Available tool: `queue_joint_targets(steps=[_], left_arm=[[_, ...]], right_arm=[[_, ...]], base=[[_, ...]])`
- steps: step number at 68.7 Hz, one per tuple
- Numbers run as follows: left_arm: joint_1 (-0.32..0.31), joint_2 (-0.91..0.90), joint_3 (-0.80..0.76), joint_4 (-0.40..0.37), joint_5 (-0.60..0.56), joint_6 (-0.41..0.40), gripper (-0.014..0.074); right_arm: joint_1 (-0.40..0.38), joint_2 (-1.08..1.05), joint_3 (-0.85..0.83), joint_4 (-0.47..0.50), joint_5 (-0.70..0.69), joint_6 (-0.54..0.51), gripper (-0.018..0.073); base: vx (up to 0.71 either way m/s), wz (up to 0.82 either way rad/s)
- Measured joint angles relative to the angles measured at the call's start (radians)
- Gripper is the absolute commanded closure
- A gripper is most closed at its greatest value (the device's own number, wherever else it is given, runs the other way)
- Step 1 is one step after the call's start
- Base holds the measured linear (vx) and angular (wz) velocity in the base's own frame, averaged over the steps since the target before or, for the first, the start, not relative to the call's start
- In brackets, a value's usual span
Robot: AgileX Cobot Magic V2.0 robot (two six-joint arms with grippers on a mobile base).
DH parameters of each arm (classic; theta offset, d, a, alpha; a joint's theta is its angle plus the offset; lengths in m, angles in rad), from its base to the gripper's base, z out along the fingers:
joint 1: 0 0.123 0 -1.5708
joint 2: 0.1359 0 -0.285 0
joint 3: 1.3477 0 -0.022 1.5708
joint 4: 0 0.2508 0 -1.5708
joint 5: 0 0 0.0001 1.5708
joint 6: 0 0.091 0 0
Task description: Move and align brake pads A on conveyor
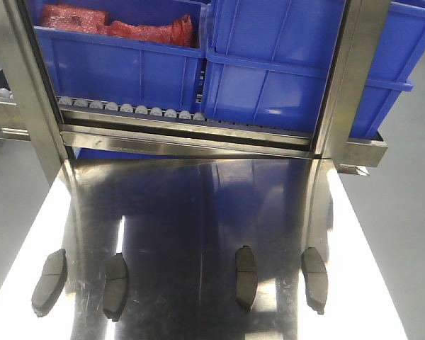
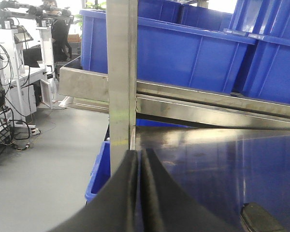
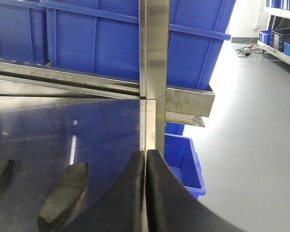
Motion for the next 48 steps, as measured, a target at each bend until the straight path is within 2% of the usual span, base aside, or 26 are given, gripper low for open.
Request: queue_joint_targets(steps=[48], left_arm=[[0.0, 0.0, 0.0, 0.0, 0.0, 0.0, 0.0603]], right_arm=[[0.0, 0.0, 0.0, 0.0, 0.0, 0.0, 0.0571]], base=[[0.0, 0.0]])
